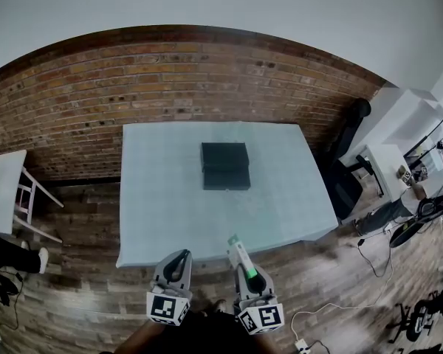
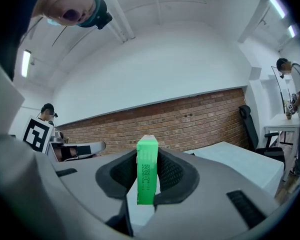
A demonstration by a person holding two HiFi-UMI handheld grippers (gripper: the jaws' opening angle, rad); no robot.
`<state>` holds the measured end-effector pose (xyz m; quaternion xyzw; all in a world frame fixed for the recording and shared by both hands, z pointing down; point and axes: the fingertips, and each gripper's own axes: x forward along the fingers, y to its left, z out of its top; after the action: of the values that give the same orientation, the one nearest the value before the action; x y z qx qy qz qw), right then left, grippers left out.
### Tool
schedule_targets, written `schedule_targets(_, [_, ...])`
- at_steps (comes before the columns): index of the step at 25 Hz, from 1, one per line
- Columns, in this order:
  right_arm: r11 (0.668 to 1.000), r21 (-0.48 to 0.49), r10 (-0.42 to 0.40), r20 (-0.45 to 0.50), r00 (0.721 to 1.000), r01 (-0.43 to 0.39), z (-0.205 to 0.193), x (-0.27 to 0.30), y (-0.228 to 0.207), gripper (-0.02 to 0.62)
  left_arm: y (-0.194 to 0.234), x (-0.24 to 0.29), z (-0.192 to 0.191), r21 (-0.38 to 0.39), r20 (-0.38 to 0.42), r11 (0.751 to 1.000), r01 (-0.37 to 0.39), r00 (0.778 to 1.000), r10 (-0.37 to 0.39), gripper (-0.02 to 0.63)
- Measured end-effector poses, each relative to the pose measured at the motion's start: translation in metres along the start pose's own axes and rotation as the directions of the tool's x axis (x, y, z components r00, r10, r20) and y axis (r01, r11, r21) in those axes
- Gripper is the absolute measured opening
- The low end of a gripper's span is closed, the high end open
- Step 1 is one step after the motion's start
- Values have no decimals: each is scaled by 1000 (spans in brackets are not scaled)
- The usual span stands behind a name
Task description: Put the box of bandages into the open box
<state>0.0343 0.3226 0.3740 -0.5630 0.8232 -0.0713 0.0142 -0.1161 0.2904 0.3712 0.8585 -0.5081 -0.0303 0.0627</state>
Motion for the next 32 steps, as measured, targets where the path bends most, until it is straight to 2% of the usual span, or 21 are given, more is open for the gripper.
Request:
schedule_targets(9, [999, -36, -35, 28, 999, 36, 3, 19, 24, 100, 30, 0, 1, -4, 8, 1000, 15, 1000, -15, 40])
schedule_targets(14, [999, -37, -35, 33, 999, 36, 5, 30, 22, 100, 33, 9, 1, -13, -4, 1000, 13, 1000, -13, 40])
schedule_targets(21, [999, -42, -9, 25, 1000, 10, 3, 49, -1, 100, 26, 36, 2, -2, 7, 1000, 3, 1000, -3, 40])
schedule_targets(32, [998, -45, 37, 5, 999, -37, 10, 87, -75, 100, -4, 119, 6, 16, 12, 1000, -18, 1000, 18, 40])
